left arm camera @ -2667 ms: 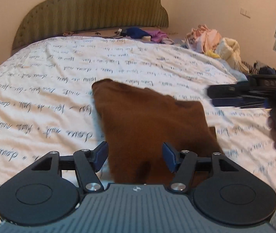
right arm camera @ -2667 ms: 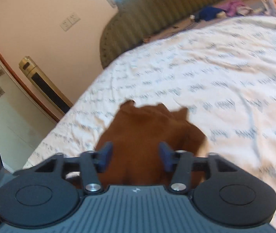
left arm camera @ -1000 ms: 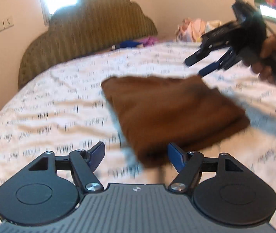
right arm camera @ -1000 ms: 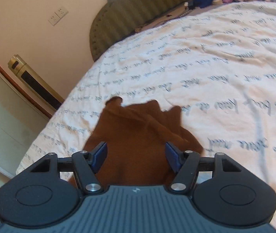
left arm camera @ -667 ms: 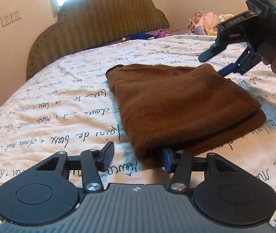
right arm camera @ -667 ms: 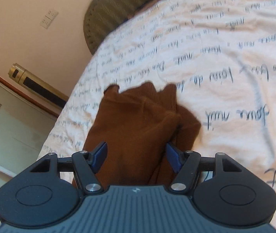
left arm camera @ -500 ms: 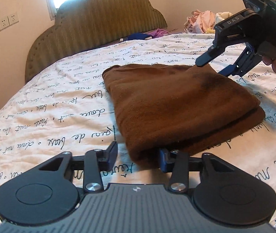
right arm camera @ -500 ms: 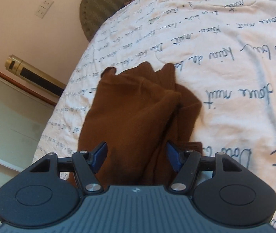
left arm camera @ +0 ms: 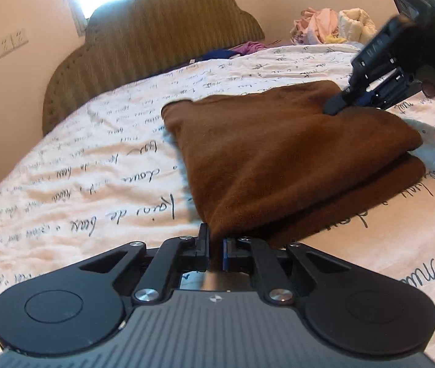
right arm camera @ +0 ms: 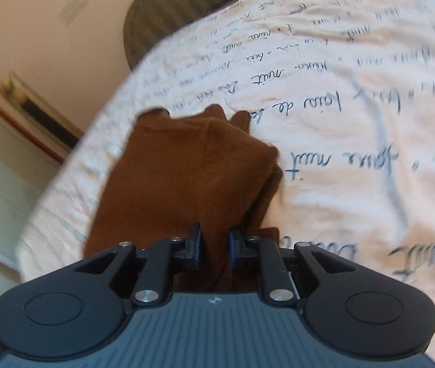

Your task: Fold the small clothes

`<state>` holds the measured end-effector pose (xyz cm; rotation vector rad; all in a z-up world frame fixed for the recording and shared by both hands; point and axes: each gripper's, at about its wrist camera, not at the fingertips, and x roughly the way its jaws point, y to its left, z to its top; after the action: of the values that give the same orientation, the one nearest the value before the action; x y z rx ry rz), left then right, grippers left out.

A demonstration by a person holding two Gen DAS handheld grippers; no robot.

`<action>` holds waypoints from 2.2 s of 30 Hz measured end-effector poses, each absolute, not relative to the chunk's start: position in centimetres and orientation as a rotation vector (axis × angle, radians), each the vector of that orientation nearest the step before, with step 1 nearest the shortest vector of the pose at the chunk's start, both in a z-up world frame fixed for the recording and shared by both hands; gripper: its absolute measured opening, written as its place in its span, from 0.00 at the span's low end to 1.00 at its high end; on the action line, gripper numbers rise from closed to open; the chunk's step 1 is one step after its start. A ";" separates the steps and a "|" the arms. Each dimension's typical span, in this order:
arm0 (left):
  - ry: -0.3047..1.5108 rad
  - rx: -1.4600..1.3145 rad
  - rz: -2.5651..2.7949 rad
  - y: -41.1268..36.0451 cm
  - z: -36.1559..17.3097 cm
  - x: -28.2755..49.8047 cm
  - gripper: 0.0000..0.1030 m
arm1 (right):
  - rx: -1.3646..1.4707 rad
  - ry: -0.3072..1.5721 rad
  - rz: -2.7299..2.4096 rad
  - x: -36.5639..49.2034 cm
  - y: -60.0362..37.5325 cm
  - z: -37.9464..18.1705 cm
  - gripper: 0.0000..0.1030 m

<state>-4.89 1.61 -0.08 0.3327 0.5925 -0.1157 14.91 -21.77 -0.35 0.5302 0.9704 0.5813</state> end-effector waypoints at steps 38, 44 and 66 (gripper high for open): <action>0.509 -0.081 -0.273 5.7 6.9 -3.4 0.67 | 0.638 0.792 0.532 9.7 -23.8 4.9 0.69; 0.627 0.042 -0.187 0.6 3.1 3.3 0.61 | 0.421 0.878 0.279 17.9 -18.9 2.3 0.52; 0.612 0.139 -0.167 0.2 1.1 4.0 0.72 | 0.176 0.808 0.445 12.5 -13.3 1.6 0.56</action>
<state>4.04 0.18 1.08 0.1388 0.6121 -0.1674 12.54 -13.29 1.64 0.1759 0.8079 0.4450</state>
